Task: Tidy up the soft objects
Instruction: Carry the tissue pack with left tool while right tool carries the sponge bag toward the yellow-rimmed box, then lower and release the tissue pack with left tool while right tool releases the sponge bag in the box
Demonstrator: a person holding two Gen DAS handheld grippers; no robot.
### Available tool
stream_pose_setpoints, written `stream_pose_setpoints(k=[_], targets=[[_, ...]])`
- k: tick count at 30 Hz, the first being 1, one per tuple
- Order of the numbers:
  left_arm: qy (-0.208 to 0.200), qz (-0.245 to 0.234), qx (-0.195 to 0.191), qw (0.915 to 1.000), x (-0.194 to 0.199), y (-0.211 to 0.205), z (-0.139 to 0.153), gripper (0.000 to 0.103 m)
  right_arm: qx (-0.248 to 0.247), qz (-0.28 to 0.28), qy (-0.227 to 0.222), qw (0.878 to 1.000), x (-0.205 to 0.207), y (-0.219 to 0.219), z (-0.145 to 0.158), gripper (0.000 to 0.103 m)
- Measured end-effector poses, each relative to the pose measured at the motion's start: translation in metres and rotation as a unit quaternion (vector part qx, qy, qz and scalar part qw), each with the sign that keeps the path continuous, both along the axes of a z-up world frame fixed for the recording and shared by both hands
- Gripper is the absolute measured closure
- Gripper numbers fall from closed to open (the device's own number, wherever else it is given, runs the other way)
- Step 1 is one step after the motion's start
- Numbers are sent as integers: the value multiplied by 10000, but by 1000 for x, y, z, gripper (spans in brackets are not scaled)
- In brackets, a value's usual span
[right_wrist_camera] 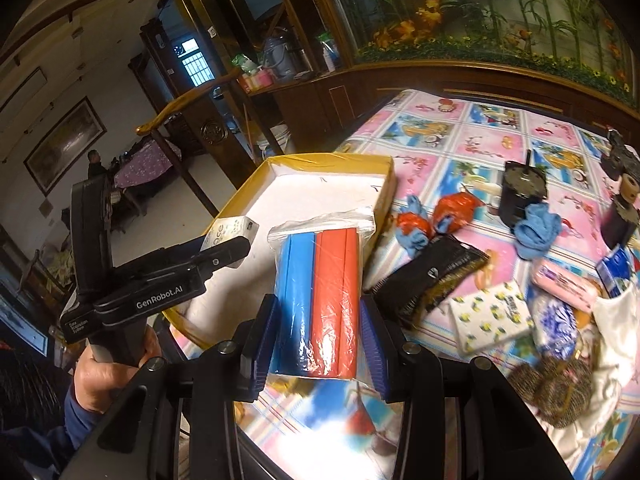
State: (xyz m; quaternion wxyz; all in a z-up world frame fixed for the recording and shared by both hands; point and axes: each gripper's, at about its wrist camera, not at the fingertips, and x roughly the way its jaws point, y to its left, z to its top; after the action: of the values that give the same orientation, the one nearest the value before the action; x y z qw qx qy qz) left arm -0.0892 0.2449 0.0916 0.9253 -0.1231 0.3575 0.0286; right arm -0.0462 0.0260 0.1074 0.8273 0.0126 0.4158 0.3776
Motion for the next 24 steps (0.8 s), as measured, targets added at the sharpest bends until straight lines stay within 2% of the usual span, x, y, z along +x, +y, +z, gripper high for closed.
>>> stream_pose_setpoints(k=[6, 10, 12, 19, 24], targets=[[101, 22, 49, 9999, 22, 18, 8, 39, -28, 1, 34, 10000, 28, 36, 9, 59], [157, 115, 167, 9997, 46, 28, 12, 39, 12, -145, 58, 9999, 56, 58, 14, 59], [199, 240, 108, 9995, 63, 36, 10, 39, -55, -285, -9, 9996, 72, 70, 15, 59], [580, 814, 6, 9950, 123, 53, -25, 39, -7, -737, 315, 9968, 137, 107, -17, 59], [744, 1002, -259, 9918, 137, 64, -50, 39, -18, -939, 517, 9942, 163, 120, -42, 59]])
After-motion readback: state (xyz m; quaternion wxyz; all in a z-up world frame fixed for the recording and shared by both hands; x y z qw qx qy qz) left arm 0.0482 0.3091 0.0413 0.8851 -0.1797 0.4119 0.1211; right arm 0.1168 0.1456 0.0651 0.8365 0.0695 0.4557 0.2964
